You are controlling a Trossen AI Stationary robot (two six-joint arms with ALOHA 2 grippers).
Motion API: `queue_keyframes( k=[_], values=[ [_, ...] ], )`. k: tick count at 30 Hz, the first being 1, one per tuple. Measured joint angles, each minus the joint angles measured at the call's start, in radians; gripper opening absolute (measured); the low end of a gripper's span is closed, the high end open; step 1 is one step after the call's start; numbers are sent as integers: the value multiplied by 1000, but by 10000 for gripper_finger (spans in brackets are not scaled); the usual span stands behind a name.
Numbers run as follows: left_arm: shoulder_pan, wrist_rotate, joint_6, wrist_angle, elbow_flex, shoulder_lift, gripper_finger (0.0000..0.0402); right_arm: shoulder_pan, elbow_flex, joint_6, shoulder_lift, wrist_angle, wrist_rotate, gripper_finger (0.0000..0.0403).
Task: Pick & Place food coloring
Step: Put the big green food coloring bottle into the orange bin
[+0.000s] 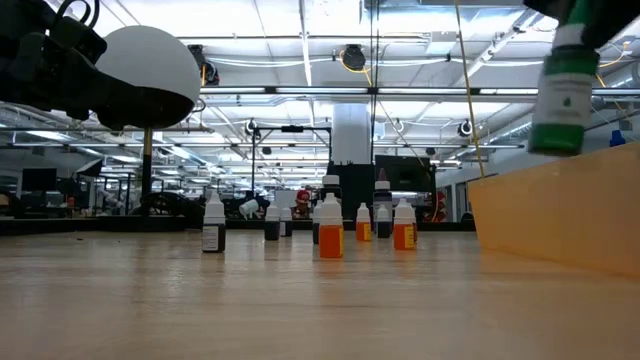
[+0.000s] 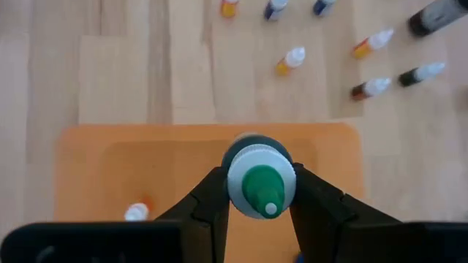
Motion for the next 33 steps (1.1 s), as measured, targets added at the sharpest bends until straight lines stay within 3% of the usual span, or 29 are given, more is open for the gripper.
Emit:
queue_keyframes(
  k=[9, 15, 26, 33],
  values=[
    [0, 0, 0, 0, 0, 0, 299, -7, 0, 192, 72, -234, -83, 102],
    [0, 0, 0, 0, 0, 0, 299, 3, 0, 304, 75, -297, -110, 102],
    [0, 0, 0, 0, 0, 0, 299, 16, -85, 344, 70, -317, -93, 102],
    [0, 0, 0, 0, 0, 0, 299, -24, -172, 275, -15, -161, -73, 102]
  ],
)
